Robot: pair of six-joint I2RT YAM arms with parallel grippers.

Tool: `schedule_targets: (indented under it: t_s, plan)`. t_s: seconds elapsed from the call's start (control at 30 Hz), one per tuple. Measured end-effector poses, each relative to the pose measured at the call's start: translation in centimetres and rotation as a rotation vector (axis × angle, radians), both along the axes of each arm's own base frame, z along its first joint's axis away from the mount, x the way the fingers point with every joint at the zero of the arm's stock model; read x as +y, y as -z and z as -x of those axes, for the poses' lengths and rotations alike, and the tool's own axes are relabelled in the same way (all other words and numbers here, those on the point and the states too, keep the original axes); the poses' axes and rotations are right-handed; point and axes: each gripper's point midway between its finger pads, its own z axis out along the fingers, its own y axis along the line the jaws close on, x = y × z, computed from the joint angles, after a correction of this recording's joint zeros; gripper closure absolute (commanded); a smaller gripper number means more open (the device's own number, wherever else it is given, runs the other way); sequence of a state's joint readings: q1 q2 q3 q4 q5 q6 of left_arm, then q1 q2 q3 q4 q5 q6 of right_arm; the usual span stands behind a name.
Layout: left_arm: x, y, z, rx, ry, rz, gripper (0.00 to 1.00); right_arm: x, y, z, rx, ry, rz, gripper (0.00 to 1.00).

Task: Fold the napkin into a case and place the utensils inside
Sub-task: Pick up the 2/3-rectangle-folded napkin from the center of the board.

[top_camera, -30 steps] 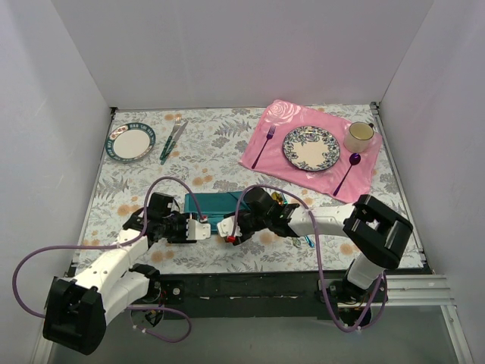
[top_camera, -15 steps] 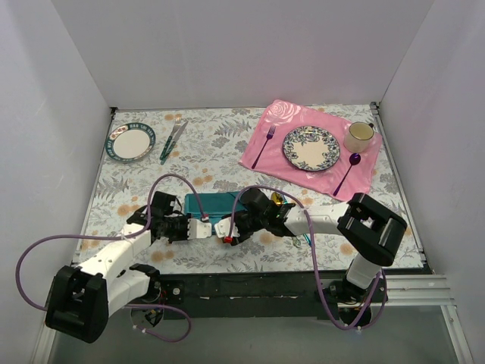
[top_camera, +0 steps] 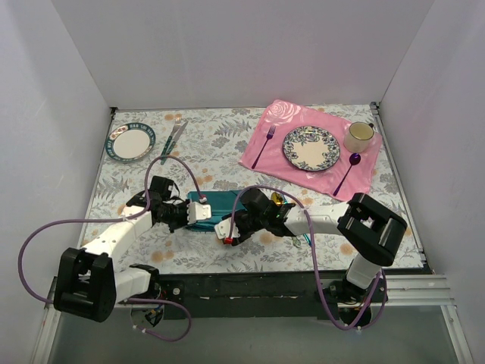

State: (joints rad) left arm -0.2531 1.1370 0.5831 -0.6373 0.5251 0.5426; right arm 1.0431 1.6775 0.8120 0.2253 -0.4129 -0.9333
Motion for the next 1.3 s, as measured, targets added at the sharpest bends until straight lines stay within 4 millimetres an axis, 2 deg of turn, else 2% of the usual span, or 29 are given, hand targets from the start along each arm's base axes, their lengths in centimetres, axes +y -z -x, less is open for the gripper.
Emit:
schedule_targets:
  t_s: [0.2, 0.4, 0.43, 0.5, 0.57, 0.6, 0.63, 0.67, 0.77, 0.83, 0.87, 0.93, 0.97, 1.03, 1.17, 1.3]
  plan:
    - [0.3, -0.6, -1.2, 0.067, -0.040, 0.033, 1.00, -0.4, 0.8, -0.6, -0.021, 0.025, 0.033, 0.49]
    - [0.5, -0.8, -1.2, 0.105, -0.051, 0.055, 1.00, -0.6, 1.7, -1.5, -0.039, 0.060, 0.068, 0.69]
    - [0.4, -0.8, -1.0, 0.111, -0.048, 0.058, 1.00, -0.5, 1.7, -1.7, -0.044, 0.067, 0.071, 0.75]
    - [0.4, -0.8, -0.8, 0.121, -0.046, 0.063, 1.00, -0.5, 1.7, -2.0, -0.050, 0.077, 0.077, 0.81]
    - [0.4, -0.8, -0.6, 0.131, -0.044, 0.068, 0.99, -0.5, 1.8, -2.2, -0.052, 0.089, 0.082, 0.94]
    - [0.3, -0.8, -0.5, 0.132, -0.043, 0.071, 0.94, -0.5, 1.8, -2.3, -0.057, 0.090, 0.083, 0.99]
    - [0.3, -0.8, -0.5, 0.133, -0.043, 0.075, 0.86, -0.5, 1.8, -2.4, -0.055, 0.095, 0.087, 0.99]
    - [0.3, -0.9, -0.6, 0.130, -0.043, 0.080, 0.68, -0.6, 1.8, -2.4, -0.052, 0.100, 0.092, 0.99]
    - [0.4, -1.3, -0.9, 0.100, -0.045, 0.103, 0.51, -0.4, 1.6, -2.7, -0.044, 0.117, 0.097, 0.99]
    - [0.9, -1.6, -1.2, 0.052, -0.058, 0.118, 0.47, -0.4, 1.4, -3.0, -0.038, 0.128, 0.096, 0.99]
    - [1.2, -1.7, -1.1, 0.025, -0.060, 0.123, 0.37, -0.3, 1.2, -3.1, -0.033, 0.133, 0.094, 0.99]
    - [1.8, -1.6, -0.8, -0.026, -0.057, 0.120, 0.35, -0.2, 0.9, -3.4, -0.017, 0.148, 0.090, 0.99]
    - [2.1, -1.4, -0.6, -0.051, -0.053, 0.120, 0.25, -0.2, 0.7, -3.6, -0.011, 0.154, 0.089, 0.99]
    - [2.3, -1.0, -0.1, -0.088, -0.036, 0.112, 0.16, -0.1, 0.3, -4.0, 0.014, 0.168, 0.083, 0.99]
    - [2.3, -0.4, 0.5, -0.174, 0.012, 0.107, 0.14, 0.3, -0.6, -5.2, 0.054, 0.198, 0.058, 0.99]
    - [2.2, 0.2, 0.4, -0.245, 0.048, 0.100, 0.23, 0.2, -0.8, -5.5, 0.101, 0.208, 0.049, 0.99]
